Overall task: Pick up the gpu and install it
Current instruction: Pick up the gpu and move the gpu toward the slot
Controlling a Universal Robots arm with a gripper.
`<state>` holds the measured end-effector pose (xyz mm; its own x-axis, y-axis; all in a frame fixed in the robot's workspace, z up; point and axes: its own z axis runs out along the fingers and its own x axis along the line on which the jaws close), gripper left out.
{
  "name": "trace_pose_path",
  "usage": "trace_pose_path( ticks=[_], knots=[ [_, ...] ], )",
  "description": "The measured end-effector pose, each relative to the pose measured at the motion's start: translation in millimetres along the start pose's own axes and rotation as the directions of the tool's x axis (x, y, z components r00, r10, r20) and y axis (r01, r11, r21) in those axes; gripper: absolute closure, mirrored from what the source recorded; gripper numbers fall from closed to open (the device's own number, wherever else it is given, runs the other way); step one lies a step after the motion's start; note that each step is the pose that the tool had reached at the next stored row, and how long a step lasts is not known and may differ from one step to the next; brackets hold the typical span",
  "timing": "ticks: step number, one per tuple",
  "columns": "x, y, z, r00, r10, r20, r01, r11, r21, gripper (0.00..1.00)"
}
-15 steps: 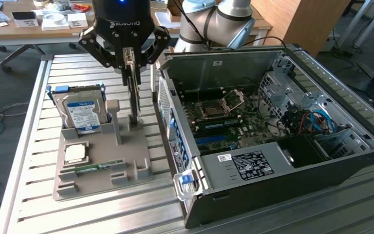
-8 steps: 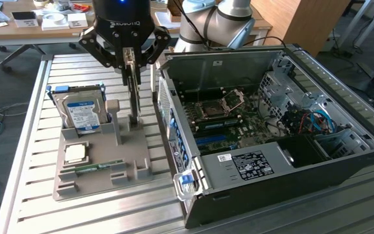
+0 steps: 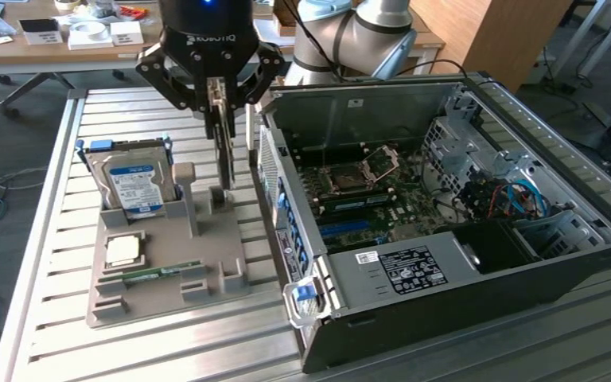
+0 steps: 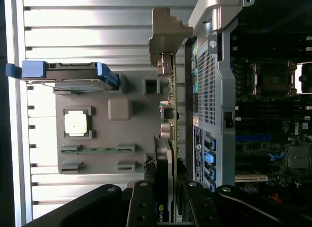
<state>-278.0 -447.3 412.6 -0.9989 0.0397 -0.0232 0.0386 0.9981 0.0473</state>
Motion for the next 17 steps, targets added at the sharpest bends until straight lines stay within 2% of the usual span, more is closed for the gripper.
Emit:
trace_pose_path(
  ticks=[7, 17],
  knots=[
    [-16.1, 1.2, 0.4, 1.0, 0.0, -0.0001, 0.0, 1.0, -0.0004, 0.73],
    [-53.3, 3.9, 1.4, 1.0, 0.0, -0.0001, 0.0, 1.0, -0.0024, 0.73]
  ],
)
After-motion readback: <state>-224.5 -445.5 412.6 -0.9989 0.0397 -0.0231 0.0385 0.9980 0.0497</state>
